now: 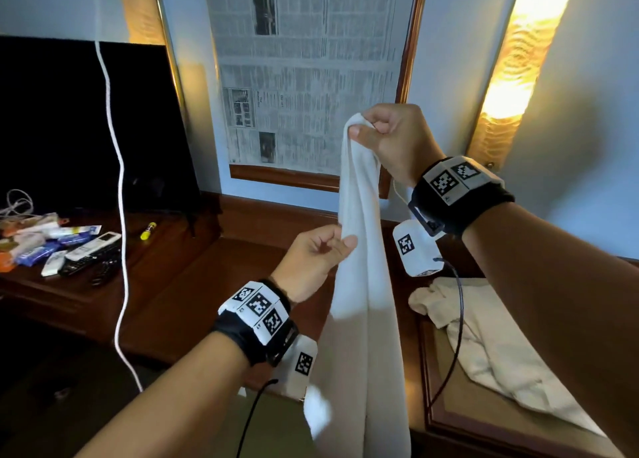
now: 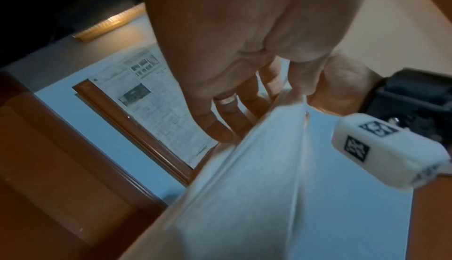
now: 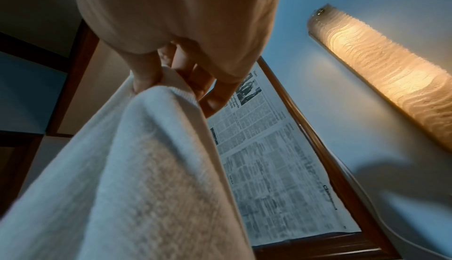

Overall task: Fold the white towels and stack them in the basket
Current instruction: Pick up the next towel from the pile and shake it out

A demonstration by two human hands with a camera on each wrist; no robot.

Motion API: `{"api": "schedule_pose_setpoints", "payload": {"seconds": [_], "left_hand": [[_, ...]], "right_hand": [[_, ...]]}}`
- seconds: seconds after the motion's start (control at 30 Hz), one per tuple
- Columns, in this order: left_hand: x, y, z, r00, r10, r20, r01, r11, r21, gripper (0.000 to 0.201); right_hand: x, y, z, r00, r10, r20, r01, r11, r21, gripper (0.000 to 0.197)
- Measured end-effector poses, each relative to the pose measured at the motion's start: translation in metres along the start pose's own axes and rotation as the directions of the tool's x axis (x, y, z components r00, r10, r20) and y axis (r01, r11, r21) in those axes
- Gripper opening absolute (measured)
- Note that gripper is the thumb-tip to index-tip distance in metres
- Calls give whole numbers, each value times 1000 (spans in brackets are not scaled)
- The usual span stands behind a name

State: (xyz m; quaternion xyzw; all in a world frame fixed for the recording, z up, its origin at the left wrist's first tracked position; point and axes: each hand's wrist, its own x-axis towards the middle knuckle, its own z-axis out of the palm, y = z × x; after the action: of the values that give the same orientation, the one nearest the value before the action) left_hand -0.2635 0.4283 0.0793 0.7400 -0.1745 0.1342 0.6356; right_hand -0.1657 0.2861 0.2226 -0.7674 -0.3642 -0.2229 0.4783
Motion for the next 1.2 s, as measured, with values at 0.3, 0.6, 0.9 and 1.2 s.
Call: {"api": "schedule_pose_setpoints", "payload": {"seconds": [0.3, 0.6, 0.9, 1.2], "left_hand": [[-17, -64, 36, 967, -256, -11, 252, 944, 215, 26], [-47, -105, -1, 910, -275, -310, 383, 842, 379, 32], [-38, -93, -80, 917, -183, -354, 335, 834, 438, 46], [-1, -47, -105, 994, -102, 42, 61, 824, 563, 26]], "right_hand": [[-2, 44, -44, 988, 99, -119, -97, 995, 22, 27], [-22, 85, -56, 983, 164, -88, -175, 973, -148, 25], [-53, 96, 5, 934, 263, 242, -205, 949, -239, 25], [-115, 64, 137, 837, 84, 540, 14, 985, -174, 26]]}}
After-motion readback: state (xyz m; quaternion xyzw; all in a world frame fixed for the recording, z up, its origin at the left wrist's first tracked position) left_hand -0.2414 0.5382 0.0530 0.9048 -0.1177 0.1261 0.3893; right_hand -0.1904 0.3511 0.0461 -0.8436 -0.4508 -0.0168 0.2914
